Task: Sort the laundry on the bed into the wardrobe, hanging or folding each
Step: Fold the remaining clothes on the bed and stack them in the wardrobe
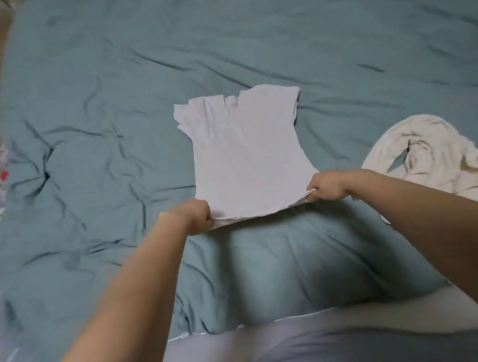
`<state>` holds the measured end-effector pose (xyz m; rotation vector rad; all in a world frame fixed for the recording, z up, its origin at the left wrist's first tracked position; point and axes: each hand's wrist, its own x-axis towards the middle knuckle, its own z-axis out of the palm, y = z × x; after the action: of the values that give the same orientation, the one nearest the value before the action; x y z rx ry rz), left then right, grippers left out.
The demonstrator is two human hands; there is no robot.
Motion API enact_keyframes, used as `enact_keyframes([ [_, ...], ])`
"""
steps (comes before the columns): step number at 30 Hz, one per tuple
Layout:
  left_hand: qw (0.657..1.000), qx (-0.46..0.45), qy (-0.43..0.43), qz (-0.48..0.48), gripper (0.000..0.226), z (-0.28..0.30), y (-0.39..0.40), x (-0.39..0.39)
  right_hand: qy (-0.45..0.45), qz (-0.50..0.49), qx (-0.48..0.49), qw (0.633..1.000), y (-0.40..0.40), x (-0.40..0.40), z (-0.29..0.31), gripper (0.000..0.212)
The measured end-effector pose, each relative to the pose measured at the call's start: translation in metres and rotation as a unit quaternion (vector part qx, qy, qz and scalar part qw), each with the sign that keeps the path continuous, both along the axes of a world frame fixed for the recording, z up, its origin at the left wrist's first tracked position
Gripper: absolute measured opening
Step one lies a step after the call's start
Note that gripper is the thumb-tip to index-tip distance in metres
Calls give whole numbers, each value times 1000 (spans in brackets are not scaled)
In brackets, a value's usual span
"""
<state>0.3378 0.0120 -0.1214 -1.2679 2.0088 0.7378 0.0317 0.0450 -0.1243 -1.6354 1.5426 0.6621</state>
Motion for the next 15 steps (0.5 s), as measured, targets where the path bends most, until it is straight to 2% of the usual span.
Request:
enact_keyframes([
  [2, 1000, 18, -10, -11, 21, 0, 3, 4, 10, 1, 40, 999, 8, 1, -5, 23],
  [4, 1000, 7, -9, -11, 19, 2, 0, 9, 14, 6, 29, 999, 9, 2, -2, 24],
  [10, 993, -106, 14, 42, 18, 10, -42, 9, 12, -66, -167, 984, -35, -9, 8, 20],
  [15, 977, -171, 23, 126, 26, -7, -99, -6, -8, -138, -263, 955, -105, -18, -13, 22],
])
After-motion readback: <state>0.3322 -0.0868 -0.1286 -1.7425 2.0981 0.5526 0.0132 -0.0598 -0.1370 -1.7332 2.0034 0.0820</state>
